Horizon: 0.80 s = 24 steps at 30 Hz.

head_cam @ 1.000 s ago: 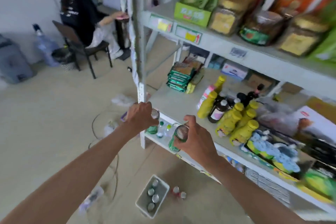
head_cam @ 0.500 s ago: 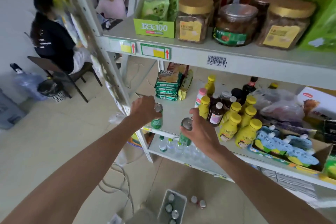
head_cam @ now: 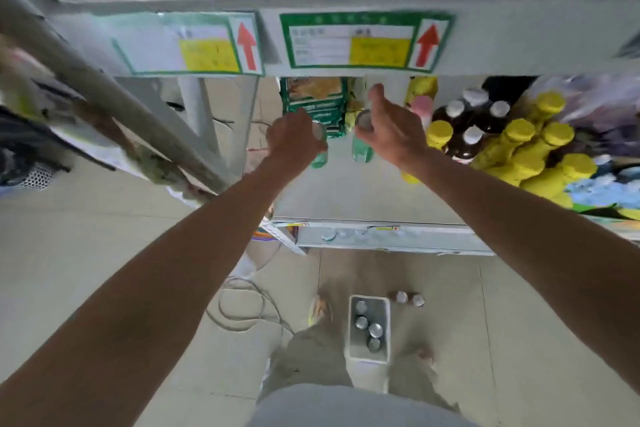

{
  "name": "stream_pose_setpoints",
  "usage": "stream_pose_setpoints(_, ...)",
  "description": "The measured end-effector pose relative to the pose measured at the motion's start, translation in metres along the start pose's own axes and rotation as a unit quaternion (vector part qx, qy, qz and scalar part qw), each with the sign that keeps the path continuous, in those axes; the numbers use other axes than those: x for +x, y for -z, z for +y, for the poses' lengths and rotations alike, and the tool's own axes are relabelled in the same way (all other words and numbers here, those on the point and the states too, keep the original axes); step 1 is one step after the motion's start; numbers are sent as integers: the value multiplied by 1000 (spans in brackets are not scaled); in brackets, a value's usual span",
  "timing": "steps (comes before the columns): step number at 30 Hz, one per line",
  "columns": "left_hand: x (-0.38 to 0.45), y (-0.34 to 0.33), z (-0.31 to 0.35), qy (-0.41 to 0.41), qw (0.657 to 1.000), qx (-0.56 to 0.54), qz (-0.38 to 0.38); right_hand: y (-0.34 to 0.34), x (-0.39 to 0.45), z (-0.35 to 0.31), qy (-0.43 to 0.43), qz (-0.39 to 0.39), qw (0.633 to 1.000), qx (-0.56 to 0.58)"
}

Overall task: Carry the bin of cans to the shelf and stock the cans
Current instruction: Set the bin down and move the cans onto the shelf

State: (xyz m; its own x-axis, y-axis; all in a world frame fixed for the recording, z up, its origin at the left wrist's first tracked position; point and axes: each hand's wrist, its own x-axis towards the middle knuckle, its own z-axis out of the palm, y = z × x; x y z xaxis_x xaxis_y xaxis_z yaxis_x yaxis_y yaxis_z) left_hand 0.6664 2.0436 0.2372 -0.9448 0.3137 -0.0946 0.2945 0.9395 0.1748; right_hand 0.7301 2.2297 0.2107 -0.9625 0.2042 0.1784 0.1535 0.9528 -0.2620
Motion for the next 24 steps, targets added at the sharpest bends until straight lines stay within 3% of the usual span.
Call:
stream_pose_setpoints(9, 45, -33, -9, 9, 998, -46, -45, -45, 19, 5, -80, -61, 994, -36)
stream_pose_setpoints(15, 43, -28, -7, -5, 998, -9, -65, -47, 3, 0, -113, -82, 990, -1)
stream_pose_setpoints(20, 6, -20, 5, -123, 989, 86, -6, -25, -41, 9, -129, -33, 990, 45)
stream_pose_setpoints(24, -55, -20, 47, -195, 976, 91, 25, -9, -127, 15, -142, 9, 983, 115)
